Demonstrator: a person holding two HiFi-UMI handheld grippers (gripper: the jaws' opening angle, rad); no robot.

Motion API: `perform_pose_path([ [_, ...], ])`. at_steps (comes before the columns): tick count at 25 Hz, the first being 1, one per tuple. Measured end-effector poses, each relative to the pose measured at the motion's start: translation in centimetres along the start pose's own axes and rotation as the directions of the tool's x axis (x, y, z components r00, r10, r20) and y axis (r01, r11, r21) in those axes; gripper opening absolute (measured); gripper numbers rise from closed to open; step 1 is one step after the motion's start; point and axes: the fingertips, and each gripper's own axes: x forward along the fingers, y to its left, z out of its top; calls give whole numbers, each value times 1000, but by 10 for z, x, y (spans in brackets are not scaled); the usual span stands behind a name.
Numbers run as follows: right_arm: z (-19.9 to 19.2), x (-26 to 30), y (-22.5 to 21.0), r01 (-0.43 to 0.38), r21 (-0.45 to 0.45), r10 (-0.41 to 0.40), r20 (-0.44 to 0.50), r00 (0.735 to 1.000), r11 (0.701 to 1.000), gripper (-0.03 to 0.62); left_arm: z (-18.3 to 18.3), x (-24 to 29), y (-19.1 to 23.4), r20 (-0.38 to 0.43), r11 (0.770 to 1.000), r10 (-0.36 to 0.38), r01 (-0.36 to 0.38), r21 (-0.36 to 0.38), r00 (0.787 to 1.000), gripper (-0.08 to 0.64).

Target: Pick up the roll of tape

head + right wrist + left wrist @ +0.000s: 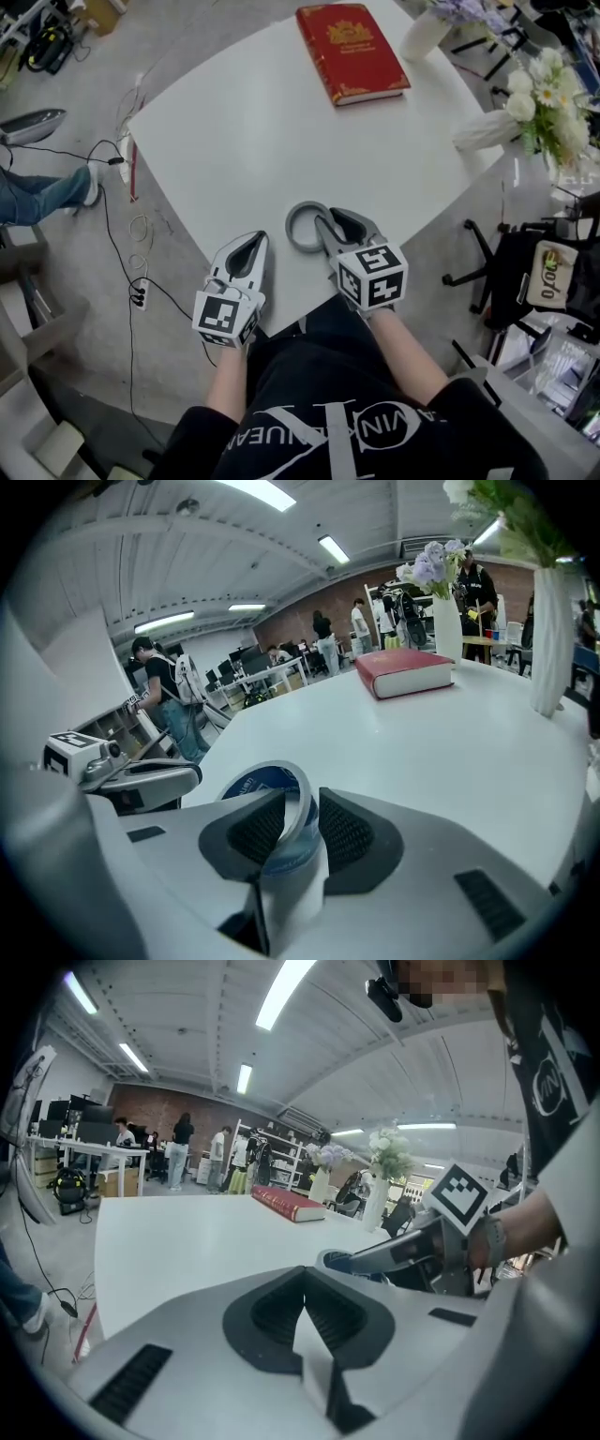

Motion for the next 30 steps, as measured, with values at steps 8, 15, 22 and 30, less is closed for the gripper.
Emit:
perform_pose_path([
  [8,2,10,1,32,-121,-41,-67,997,992,71,0,-5,5,12,999,28,-28,-22,1000,2],
  [15,5,4,-3,54,-243,-66,-41,997,969,64,7,-13,16,37,997,65,-64,-31,997,2],
  [22,26,-11,-15,70,-203,-66,25,998,977,64,17,-16,20,56,996,76,-74,-42,995,2],
  [30,51,-28,-20,74,-174,-58,97,994,982,64,40,-16,22,91,997,76,-73,-32,993,2],
])
